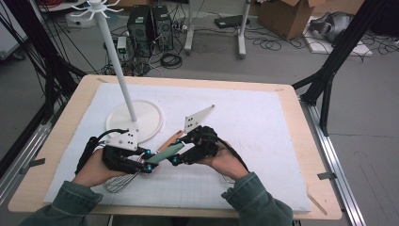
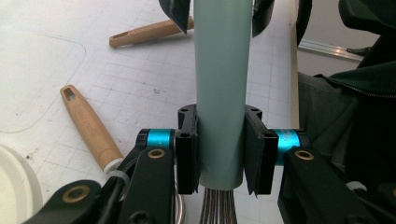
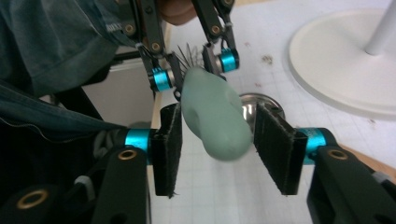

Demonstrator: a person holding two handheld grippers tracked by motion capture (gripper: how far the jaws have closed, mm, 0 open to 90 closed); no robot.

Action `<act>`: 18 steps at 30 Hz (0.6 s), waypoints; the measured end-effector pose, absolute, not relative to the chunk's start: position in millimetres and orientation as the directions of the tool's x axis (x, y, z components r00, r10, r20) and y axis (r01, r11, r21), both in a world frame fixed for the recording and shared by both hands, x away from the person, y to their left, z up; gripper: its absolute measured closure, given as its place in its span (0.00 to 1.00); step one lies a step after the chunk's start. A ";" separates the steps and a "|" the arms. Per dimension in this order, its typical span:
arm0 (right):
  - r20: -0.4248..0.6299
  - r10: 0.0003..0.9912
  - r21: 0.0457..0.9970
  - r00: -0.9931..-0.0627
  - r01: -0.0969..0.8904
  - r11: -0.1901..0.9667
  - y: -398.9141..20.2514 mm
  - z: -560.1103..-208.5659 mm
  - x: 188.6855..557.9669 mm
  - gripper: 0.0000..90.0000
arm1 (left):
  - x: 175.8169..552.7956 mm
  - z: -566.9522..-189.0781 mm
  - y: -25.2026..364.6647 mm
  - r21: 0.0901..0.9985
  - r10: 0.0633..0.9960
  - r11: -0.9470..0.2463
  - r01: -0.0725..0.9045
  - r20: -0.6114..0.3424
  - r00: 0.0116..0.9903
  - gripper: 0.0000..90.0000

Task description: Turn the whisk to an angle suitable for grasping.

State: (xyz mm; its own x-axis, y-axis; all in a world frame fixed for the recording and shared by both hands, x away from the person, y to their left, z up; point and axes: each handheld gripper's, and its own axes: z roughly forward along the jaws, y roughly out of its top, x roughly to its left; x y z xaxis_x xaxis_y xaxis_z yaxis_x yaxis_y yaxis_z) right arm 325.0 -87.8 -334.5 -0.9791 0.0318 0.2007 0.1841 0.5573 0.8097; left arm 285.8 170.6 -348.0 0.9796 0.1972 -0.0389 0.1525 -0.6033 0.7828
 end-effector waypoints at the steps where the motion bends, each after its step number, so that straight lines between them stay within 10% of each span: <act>1: 0.205 0.025 0.813 -0.979 0.184 0.552 -86.8 -334.2 325.3 0.61 | 286.1 -347.5 170.8 0.783 0.197 -0.603 0.152 -0.038 0.980 0.77; 18: 0.210 -0.023 0.819 -0.977 0.163 0.550 -81.3 -328.6 327.5 0.73 | 288.7 -346.1 169.0 0.781 0.191 -0.603 0.166 -0.061 0.980 0.76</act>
